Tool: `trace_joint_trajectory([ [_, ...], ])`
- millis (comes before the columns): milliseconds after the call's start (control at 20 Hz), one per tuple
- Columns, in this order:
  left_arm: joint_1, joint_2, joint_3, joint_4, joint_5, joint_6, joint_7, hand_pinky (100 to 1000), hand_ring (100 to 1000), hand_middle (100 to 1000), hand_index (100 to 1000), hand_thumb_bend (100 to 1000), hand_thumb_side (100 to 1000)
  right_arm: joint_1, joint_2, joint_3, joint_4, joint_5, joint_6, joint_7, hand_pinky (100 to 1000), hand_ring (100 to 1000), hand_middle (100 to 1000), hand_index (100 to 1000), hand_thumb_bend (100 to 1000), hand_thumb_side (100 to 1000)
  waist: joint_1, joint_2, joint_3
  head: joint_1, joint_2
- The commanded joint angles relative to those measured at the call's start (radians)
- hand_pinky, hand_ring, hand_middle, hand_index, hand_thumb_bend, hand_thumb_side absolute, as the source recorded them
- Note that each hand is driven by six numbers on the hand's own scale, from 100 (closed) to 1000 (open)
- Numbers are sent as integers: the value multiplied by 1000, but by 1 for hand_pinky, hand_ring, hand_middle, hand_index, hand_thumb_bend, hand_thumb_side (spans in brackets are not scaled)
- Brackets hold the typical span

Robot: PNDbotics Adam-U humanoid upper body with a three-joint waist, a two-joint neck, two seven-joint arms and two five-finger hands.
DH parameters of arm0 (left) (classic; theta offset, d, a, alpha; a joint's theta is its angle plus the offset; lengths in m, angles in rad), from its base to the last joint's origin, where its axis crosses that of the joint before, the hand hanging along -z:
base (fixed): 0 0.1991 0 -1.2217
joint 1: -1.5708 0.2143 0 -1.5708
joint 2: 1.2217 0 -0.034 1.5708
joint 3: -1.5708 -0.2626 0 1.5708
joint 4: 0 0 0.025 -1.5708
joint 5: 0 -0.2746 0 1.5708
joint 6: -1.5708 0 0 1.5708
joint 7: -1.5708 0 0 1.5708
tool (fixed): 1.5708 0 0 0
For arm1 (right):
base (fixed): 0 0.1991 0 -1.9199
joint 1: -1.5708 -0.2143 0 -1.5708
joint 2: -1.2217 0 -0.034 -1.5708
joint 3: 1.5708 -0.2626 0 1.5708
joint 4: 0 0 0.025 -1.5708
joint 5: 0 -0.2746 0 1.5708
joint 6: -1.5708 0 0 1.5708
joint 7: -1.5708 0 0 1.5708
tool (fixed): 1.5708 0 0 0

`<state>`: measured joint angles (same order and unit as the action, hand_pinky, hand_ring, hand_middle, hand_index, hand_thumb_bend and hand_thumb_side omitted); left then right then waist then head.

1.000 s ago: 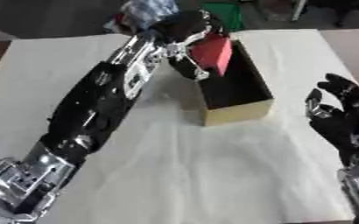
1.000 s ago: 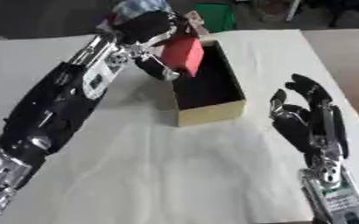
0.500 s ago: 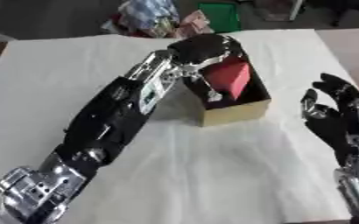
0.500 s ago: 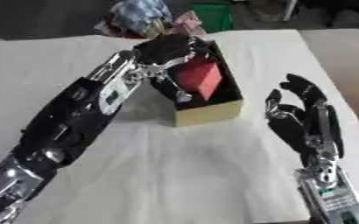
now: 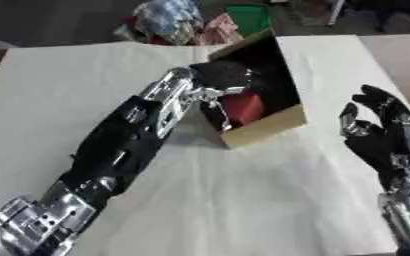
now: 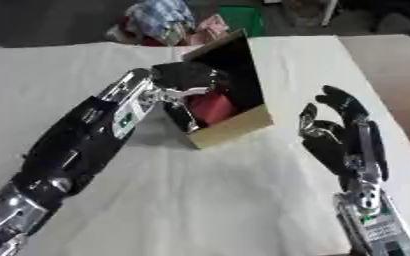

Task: Pick up objects on the table and place them in the box.

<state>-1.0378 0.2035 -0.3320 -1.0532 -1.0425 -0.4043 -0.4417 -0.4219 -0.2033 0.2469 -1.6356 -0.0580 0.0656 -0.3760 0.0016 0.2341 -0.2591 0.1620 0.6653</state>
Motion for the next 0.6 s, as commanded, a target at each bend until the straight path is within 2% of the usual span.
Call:
trace_joint_trajectory([
  [50, -21, 28, 24, -57, 40, 28, -14, 852, 835, 851, 916, 667, 165, -8, -9, -6, -11, -6, -2, -3, 649, 925, 705, 820, 100, 100, -6, -15, 1, -4, -7],
  [250, -27, 45, 38, -105, 99, 81, 33, 860, 841, 871, 923, 699, 144, -6, -9, -7, -11, -6, -2, -3, 649, 926, 706, 820, 100, 100, -8, -17, 4, -6, -8],
  [450, -31, 65, 54, -162, 161, 129, 91, 855, 818, 852, 910, 676, 120, -5, -10, -9, -11, -6, -1, -4, 650, 926, 706, 821, 100, 100, -10, -20, 10, -10, -8],
  [600, -22, 89, 74, -228, 211, 165, 141, 836, 751, 783, 873, 546, 115, -2, -14, -13, -12, -5, -1, -7, 650, 926, 706, 821, 100, 100, -11, -22, 19, -19, -7],
])
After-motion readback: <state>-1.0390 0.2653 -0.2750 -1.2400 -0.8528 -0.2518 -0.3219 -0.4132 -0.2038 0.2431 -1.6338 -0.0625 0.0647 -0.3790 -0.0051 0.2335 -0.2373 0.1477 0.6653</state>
